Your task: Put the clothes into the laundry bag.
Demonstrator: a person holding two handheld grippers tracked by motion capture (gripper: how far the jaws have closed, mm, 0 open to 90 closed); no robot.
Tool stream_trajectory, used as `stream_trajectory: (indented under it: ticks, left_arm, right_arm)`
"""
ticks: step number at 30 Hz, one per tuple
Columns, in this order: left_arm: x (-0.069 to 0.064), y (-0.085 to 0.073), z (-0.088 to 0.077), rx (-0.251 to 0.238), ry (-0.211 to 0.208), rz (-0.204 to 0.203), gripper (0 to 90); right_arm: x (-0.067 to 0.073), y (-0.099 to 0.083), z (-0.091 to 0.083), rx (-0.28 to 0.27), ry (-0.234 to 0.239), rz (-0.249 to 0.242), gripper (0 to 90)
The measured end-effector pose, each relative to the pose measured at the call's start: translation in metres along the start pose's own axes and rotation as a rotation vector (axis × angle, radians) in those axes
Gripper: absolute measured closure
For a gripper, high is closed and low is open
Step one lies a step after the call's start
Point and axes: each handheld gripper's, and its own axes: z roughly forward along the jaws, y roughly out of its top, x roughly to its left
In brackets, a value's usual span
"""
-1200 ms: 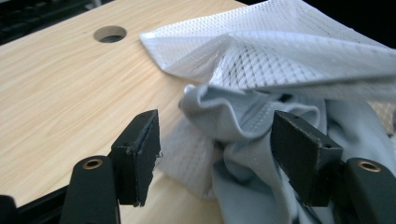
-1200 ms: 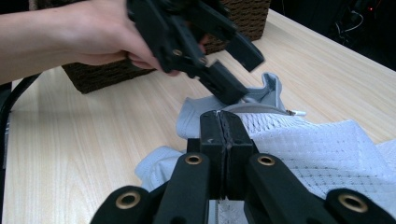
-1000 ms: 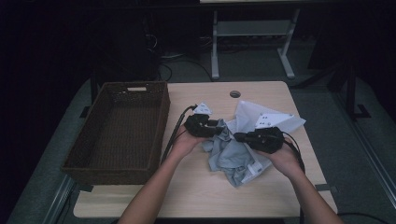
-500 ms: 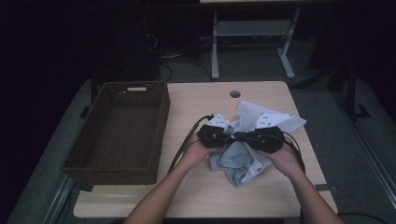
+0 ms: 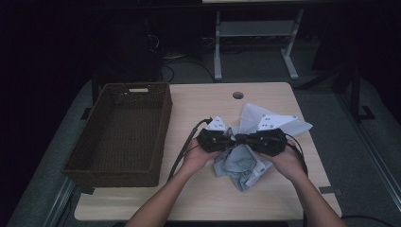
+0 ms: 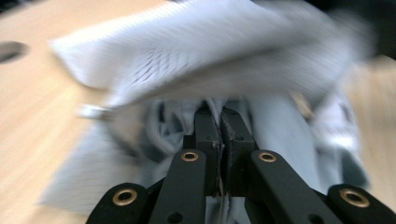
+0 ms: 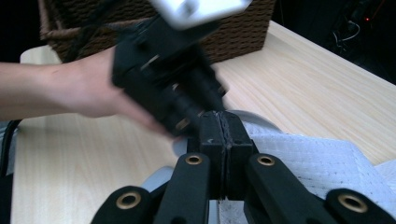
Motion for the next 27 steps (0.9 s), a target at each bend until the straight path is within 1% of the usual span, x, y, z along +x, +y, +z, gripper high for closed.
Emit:
stream_trajectory:
  ticks: [2,3,4,6,9,10,11,12,13,15,17,19,20,22,23,25,27]
  left_arm:
    - [0.001,0.002,-0.003,-0.039,0.023,-0.021,86.9]
    - [0.0,0.002,-0.003,-0.053,0.021,-0.028,86.9]
    - [-0.003,0.003,-0.001,-0.056,0.02,-0.028,86.9]
    - [-0.009,0.004,0.008,-0.037,0.035,-0.006,86.7]
    - [-0.011,0.0,0.026,-0.025,0.037,-0.034,86.4]
    - [-0.011,-0.001,0.03,-0.017,0.051,-0.03,86.1]
    - [-0.01,-0.002,0.033,-0.011,0.055,-0.029,85.6]
    - [-0.01,-0.003,0.034,-0.008,0.05,-0.034,84.1]
    - [-0.009,-0.004,0.033,-0.012,0.051,-0.039,81.0]
    - [-0.008,-0.004,0.026,-0.015,0.039,-0.043,74.6]
    - [-0.006,-0.005,0.017,-0.01,0.015,-0.054,64.0]
    - [-0.005,-0.006,0.004,-0.009,-0.008,-0.05,55.1]
    - [-0.005,-0.007,-0.002,-0.008,-0.012,-0.05,50.6]
    - [-0.004,-0.01,-0.015,0.003,-0.023,-0.063,42.0]
    - [-0.004,-0.012,-0.021,0.015,-0.023,-0.067,39.0]
    - [-0.004,-0.02,-0.03,0.046,-0.006,-0.065,34.6]
    - [-0.004,-0.03,-0.036,0.079,0.007,-0.068,30.2]
  right_arm:
    - [0.005,0.0,-0.001,0.002,0.015,-0.01,88.5]
    - [0.007,0.0,-0.001,0.003,0.018,-0.011,88.5]
    - [0.008,0.0,-0.002,0.0,0.026,-0.006,88.5]
    - [0.008,0.0,-0.003,-0.012,0.042,0.001,88.5]
    - [0.01,-0.001,-0.005,-0.01,0.04,0.003,88.5]
    - [0.01,-0.003,-0.006,-0.007,0.033,0.0,88.5]
    - [0.009,-0.005,-0.007,-0.002,0.028,0.0,88.5]
    - [0.007,-0.008,-0.008,0.002,0.022,0.003,88.5]
    - [0.005,-0.01,-0.009,0.007,0.018,0.012,88.5]
    - [-0.001,-0.014,-0.01,0.004,0.006,0.026,88.5]
    - [-0.006,-0.015,-0.012,0.001,-0.002,0.039,88.5]
    - [-0.008,-0.016,-0.013,0.0,-0.008,0.043,88.5]
    - [-0.008,-0.016,-0.013,-0.001,-0.01,0.041,88.5]
    - [-0.008,-0.015,-0.013,0.0,-0.014,0.04,88.5]
    - [-0.008,-0.015,-0.013,0.0,-0.017,0.036,88.5]
    - [-0.007,-0.014,-0.013,-0.001,-0.022,0.038,88.4]
    - [-0.008,-0.015,-0.013,0.002,-0.023,0.04,88.5]
